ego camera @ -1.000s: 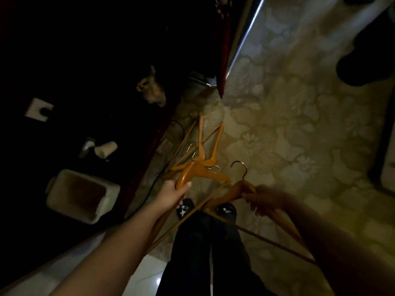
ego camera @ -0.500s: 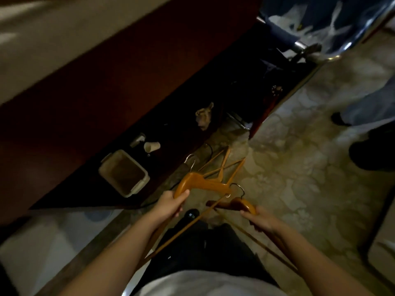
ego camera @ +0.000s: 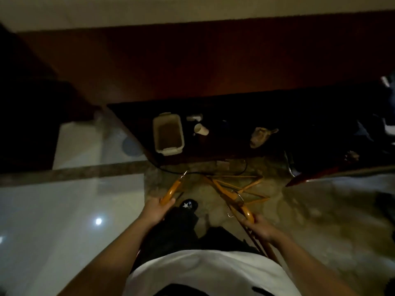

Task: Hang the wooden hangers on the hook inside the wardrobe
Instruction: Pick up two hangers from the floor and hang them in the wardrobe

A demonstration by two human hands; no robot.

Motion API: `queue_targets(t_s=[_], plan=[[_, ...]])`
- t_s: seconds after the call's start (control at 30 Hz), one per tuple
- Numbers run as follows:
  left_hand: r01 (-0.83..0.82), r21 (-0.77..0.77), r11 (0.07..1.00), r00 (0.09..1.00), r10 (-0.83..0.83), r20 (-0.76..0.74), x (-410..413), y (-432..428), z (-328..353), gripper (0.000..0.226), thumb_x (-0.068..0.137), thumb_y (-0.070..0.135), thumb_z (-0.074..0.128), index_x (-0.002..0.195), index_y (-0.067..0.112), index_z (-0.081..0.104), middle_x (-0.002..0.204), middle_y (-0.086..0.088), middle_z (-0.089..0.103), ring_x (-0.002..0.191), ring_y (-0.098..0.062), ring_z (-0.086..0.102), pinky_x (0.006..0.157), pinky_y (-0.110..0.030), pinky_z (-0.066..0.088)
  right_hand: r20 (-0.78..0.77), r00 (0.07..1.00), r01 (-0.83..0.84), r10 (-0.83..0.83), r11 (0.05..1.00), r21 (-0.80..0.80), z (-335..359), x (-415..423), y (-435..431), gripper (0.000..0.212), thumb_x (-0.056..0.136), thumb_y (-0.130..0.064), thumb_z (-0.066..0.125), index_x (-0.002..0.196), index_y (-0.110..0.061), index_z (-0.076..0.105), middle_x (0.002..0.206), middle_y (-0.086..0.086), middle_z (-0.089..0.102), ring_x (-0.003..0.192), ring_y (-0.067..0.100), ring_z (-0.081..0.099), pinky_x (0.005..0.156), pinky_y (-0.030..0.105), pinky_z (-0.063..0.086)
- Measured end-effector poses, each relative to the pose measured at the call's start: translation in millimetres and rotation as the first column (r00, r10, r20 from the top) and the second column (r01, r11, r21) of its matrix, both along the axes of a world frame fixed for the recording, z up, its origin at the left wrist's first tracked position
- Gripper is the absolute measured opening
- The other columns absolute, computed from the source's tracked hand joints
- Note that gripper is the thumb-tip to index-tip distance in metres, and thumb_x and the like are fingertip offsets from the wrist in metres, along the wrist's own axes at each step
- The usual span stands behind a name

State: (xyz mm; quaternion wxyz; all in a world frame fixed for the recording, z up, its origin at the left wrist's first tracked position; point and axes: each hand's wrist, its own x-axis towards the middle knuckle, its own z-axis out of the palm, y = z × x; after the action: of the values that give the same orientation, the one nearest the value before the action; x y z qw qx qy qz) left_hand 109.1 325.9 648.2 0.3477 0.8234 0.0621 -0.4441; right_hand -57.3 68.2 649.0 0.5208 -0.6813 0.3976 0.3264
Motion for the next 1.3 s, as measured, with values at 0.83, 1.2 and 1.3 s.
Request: queue_targets(t_s=[0.83,1.2,1.3], plan=[[-0.966,0.050,0.253,0.250,0.966,-0.066,-302.8,144.2,7.4,0.020,0.093,0.033,0.051,0.100,0.015,0.058,0.076,-0.002,0.058,0.070,-0.017,0.057,0.068,-0.030,0.046,-0.137,0.340,-0.940,0.930,0.336,-0.053,-29.7,88.6,141.4,0.035,0.091,-0.030,0.055,0.112,-0.003,0.050,0.103,0.015,0.057,0.093,0.029,0.059,0.066,0.029,0.048],[-0.976,0.154,0.153,0.138,0.985,-0.105,-316.9,254.2,-10.8,0.018,0.089,0.035,0.057,0.085,0.018,0.053,0.084,-0.007,0.059,0.076,-0.020,0.056,0.075,-0.035,0.047,-0.007,0.157,-0.988,0.988,0.157,-0.012,-7.8,137.8,360.8,0.022,0.092,-0.032,0.050,0.101,-0.013,0.057,0.084,0.004,0.057,0.076,0.016,0.055,0.071,0.031,0.048],[-0.971,0.160,0.180,0.163,0.980,-0.115,-306.7,293.3,-10.3,0.020,0.090,0.036,0.055,0.089,0.016,0.055,0.087,-0.006,0.058,0.083,-0.020,0.057,0.076,-0.032,0.047,0.057,0.115,-0.993,0.992,0.117,-0.034,11.2,152.9,421.1,0.026,0.092,-0.037,0.050,0.102,-0.013,0.056,0.089,0.004,0.060,0.077,0.015,0.057,0.066,0.024,0.044]])
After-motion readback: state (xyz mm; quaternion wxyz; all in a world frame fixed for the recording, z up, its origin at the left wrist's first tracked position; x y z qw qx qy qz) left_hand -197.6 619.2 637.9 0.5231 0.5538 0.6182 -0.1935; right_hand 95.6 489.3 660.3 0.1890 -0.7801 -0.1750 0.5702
